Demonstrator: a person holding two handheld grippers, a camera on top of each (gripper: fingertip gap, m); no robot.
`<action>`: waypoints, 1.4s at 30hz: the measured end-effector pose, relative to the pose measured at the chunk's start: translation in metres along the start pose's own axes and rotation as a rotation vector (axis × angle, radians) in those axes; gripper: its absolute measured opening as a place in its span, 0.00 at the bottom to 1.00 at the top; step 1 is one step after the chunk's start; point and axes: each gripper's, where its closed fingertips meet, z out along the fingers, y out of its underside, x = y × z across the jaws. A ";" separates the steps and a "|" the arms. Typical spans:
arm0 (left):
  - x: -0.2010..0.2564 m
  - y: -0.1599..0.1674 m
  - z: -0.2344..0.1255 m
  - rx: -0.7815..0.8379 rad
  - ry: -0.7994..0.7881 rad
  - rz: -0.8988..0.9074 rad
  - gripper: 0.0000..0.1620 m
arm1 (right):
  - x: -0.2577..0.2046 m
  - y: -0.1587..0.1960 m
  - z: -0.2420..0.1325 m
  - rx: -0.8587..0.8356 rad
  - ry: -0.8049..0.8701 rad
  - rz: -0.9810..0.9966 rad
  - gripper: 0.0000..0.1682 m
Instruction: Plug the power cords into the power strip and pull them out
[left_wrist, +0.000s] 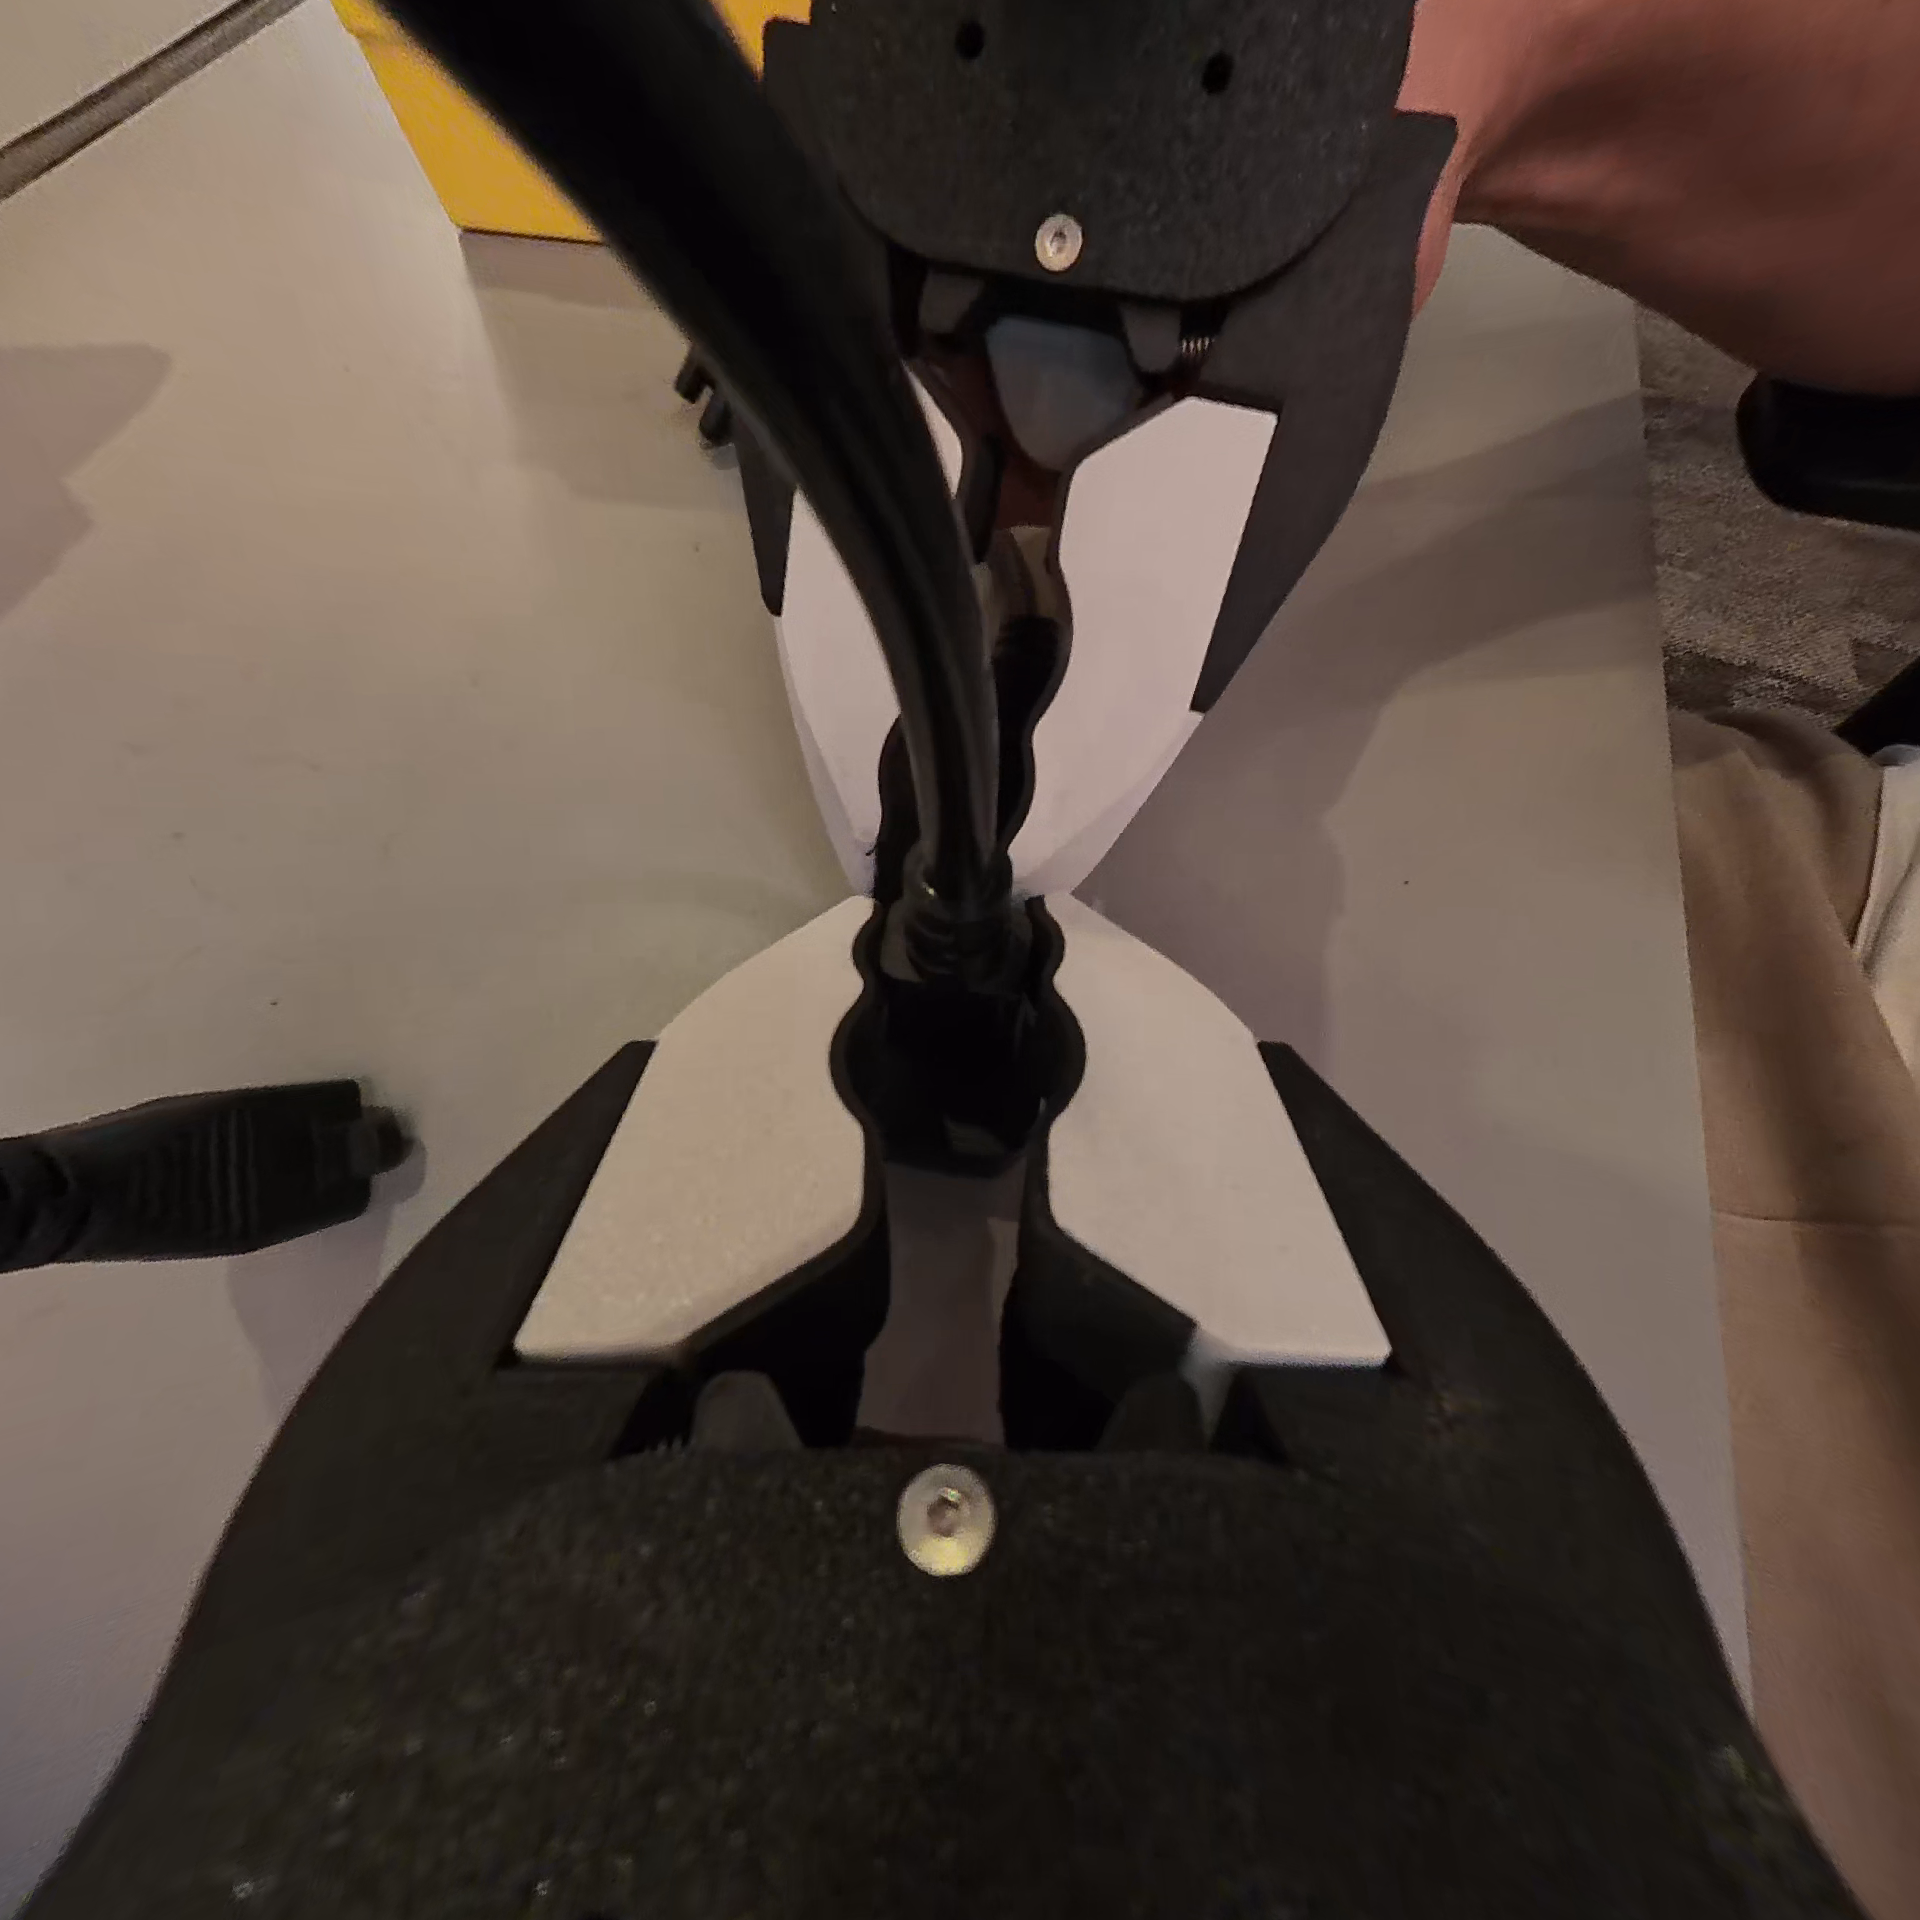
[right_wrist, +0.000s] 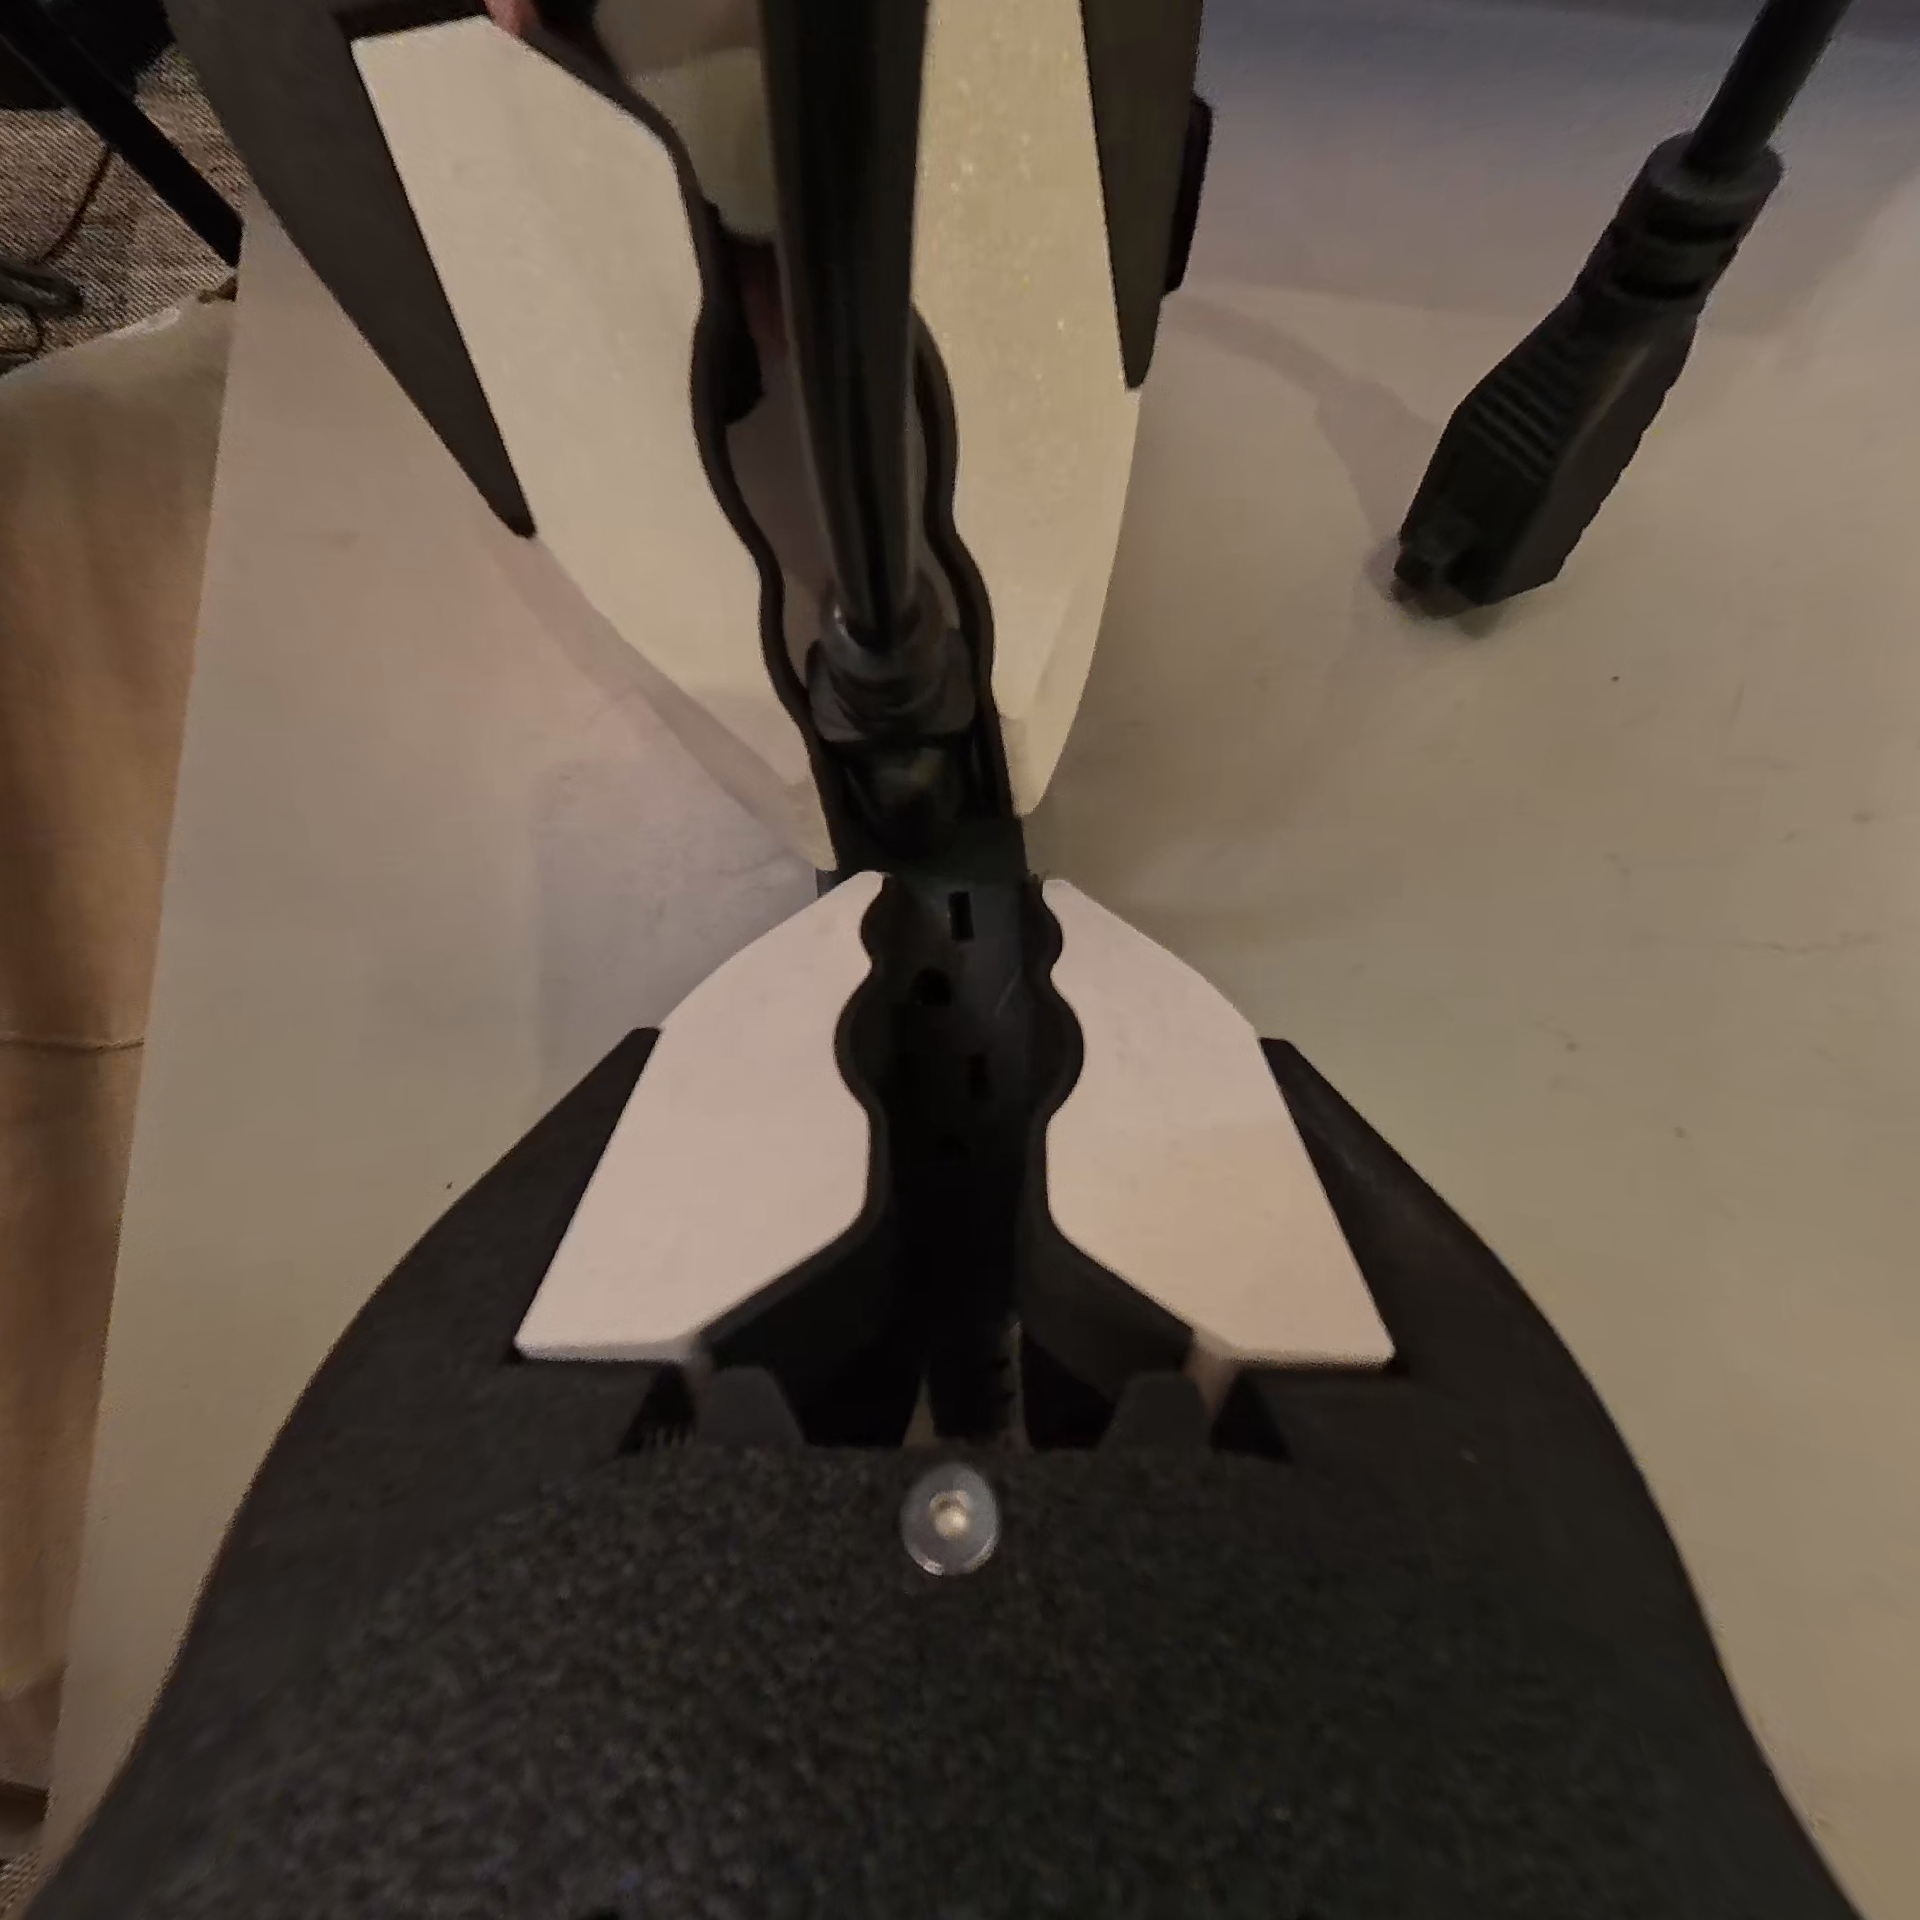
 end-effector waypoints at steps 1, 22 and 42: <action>0.000 0.000 0.000 -0.009 0.000 0.008 0.14 | 0.000 0.000 0.000 0.001 0.001 -0.003 0.15; -0.002 0.006 -0.005 -0.117 -0.010 0.113 0.14 | -0.004 -0.004 0.004 -0.013 0.007 0.011 0.14; -0.002 0.009 -0.015 -0.025 0.056 0.032 0.14 | -0.008 -0.008 0.009 0.003 -0.024 0.015 0.15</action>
